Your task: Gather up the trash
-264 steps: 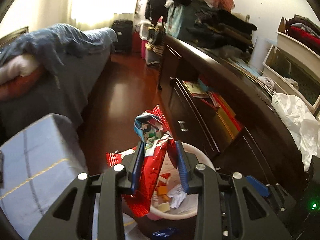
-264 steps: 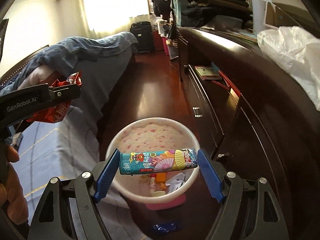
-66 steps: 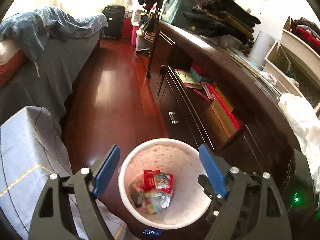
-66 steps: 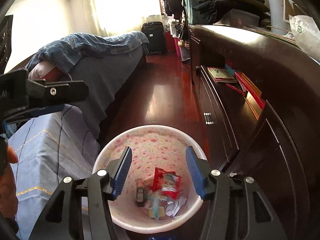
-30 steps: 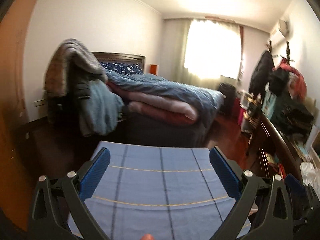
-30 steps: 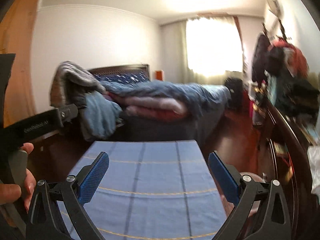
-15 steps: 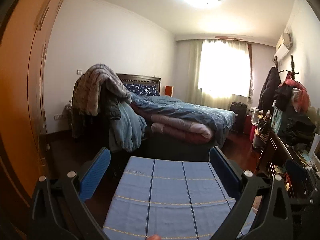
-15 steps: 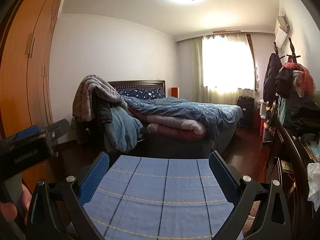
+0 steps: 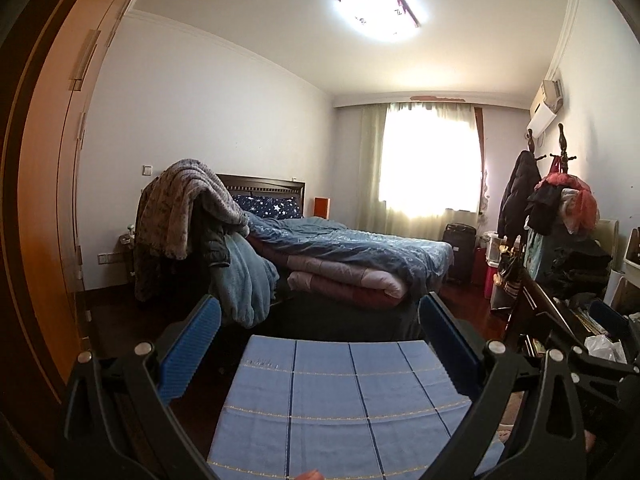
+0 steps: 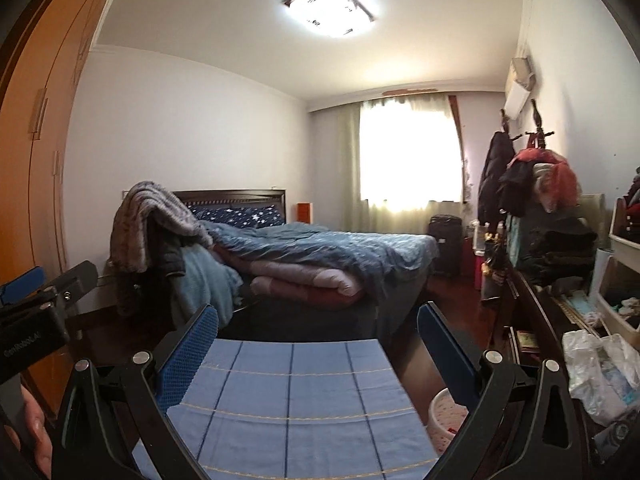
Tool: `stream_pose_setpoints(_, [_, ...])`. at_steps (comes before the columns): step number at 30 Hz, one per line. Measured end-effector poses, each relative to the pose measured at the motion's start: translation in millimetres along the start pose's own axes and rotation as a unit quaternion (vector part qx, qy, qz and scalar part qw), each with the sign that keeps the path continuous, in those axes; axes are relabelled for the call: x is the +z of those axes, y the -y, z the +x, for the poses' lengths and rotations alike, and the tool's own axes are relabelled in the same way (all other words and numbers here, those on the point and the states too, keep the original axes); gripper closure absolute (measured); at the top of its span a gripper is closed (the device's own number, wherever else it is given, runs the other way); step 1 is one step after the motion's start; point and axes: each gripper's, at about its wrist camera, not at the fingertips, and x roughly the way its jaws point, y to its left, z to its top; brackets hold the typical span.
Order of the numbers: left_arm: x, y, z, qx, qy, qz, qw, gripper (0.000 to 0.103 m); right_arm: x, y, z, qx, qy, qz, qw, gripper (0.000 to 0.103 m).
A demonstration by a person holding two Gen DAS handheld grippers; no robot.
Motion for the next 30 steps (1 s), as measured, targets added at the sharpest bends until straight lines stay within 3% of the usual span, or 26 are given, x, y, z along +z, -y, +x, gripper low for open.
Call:
stream_pose_setpoints(11, [2.6, -2.2, -4.0, -0.003, 0.006, 0.0, 1.0, 0.003, 5.4, 7.2, -16.5, -0.005, 0.021, 0.003, 1.0, 0.004])
stream_pose_setpoints(30, [2.0, -5.6, 6.9, -0.009, -0.011, -0.003, 0.9999, 0.003, 3.8, 7.6, -15.0, 0.003, 0.014, 0.004, 1.0, 0.004])
